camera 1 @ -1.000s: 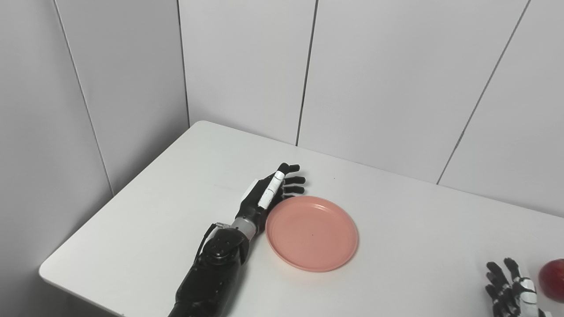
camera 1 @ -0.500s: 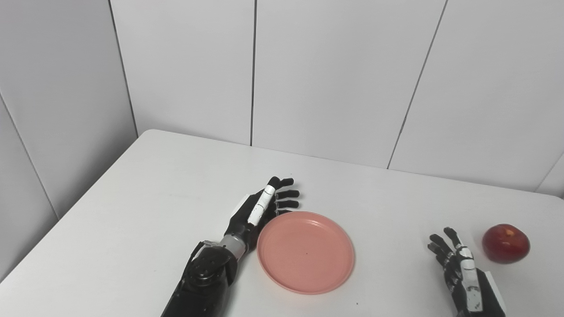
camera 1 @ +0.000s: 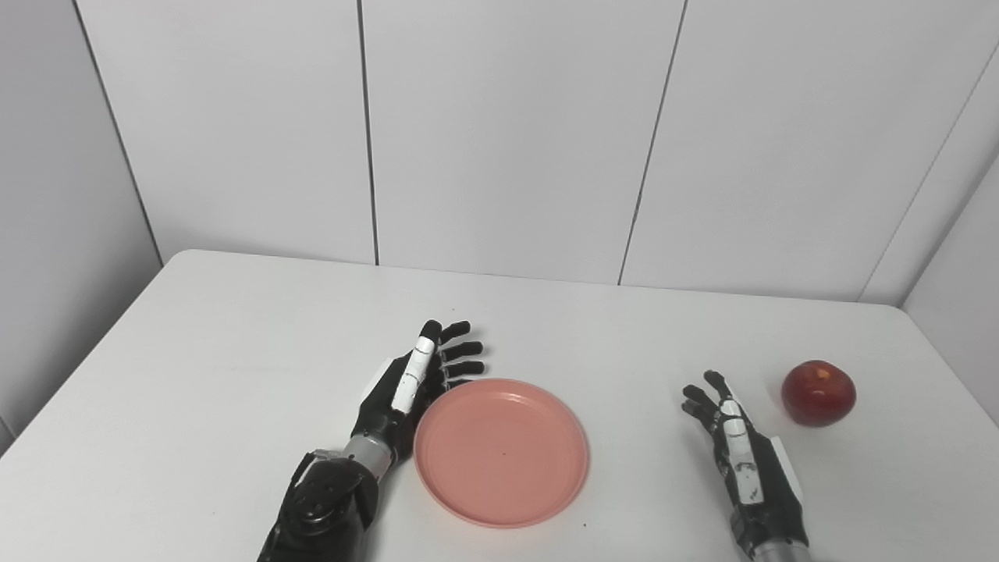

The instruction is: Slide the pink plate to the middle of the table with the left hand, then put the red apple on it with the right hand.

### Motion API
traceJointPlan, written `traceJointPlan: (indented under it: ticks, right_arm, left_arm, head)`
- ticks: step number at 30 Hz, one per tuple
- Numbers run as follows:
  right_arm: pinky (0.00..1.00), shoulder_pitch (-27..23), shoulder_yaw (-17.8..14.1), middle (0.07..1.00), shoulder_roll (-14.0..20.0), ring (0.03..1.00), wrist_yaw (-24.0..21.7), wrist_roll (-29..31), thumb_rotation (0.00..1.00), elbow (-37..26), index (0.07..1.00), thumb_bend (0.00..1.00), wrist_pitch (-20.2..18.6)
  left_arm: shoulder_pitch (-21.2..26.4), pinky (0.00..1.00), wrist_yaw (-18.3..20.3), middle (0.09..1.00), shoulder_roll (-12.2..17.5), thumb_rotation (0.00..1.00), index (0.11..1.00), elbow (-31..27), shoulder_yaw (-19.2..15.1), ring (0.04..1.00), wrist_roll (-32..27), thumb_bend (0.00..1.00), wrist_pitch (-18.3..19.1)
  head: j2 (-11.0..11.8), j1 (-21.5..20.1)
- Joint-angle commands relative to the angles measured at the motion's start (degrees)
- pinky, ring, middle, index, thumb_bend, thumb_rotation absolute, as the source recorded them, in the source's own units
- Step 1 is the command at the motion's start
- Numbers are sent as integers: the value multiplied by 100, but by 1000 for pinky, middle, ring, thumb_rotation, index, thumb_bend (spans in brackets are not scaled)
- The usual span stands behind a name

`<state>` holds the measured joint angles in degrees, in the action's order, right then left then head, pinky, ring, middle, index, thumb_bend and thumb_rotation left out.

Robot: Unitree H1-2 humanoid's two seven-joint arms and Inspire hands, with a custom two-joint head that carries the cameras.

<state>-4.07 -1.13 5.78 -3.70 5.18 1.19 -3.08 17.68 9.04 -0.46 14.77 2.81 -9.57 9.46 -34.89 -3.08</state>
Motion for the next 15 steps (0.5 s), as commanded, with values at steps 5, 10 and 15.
traceJointPlan:
  ticks: [5, 10, 15]
  right_arm:
    - [1000, -26, 256, 861, -209, 874, -121, -13, 1000, 43, 930, 889, -181]
    - [1000, -41, 277, 861, -216, 877, -119, -22, 1000, 32, 928, 880, -249]
    - [1000, -47, 281, 865, -224, 872, -130, -40, 1000, 68, 932, 864, -166]
  left_arm:
    - [145, 690, 20, 795, -148, 957, 833, 140, 80, 747, 41, 744, 134]
    - [142, 692, -52, 795, -209, 961, 833, 151, 56, 748, 62, 735, 114]
    - [93, 699, -108, 793, -225, 945, 840, 178, 1, 749, 82, 742, 66]
  head:
    - [-38, -85]
    - [-50, -123]
    - [-65, -159]
